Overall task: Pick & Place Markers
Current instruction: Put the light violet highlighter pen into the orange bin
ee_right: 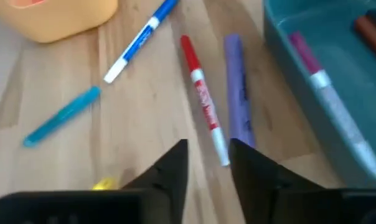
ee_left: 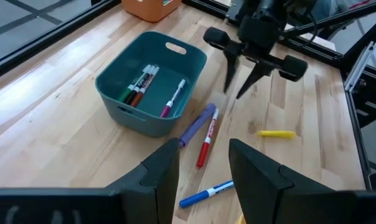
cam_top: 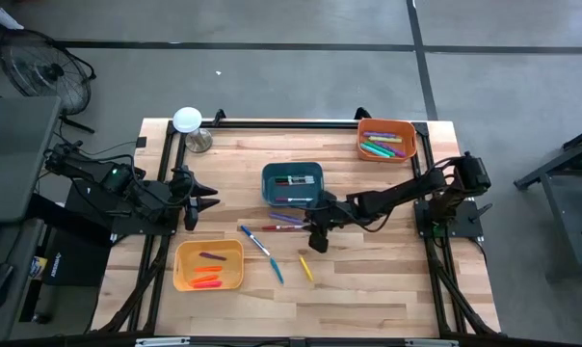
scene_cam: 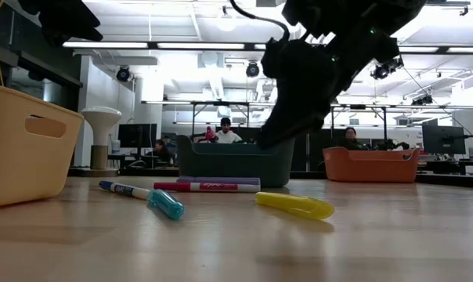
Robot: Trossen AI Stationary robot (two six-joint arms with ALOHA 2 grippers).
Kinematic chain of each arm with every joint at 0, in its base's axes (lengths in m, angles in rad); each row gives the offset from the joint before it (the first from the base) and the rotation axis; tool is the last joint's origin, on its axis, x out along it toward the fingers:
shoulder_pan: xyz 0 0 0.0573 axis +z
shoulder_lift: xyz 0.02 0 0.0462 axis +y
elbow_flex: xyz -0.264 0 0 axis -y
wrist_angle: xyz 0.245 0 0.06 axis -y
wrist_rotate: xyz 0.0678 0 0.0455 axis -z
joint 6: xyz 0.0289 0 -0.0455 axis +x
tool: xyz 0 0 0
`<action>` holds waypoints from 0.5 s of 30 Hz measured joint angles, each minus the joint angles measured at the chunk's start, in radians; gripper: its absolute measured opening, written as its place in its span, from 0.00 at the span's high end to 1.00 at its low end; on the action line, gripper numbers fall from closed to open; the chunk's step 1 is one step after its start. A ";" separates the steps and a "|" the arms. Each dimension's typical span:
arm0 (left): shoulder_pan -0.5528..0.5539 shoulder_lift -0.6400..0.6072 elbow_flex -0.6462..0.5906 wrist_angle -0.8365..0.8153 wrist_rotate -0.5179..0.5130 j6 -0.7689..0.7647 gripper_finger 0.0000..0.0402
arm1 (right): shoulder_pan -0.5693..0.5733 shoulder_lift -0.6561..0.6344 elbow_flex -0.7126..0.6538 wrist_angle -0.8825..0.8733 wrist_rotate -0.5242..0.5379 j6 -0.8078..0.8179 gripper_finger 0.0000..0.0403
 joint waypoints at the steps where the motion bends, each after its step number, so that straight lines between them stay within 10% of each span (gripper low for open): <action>1: 0.000 0.000 0.000 0.000 0.006 0.000 0.66 | 0.000 0.000 0.000 0.003 0.017 -0.015 0.70; 15: 0.000 0.000 0.000 0.000 0.012 0.003 0.66 | 0.000 0.060 0.011 0.101 0.106 -0.087 0.54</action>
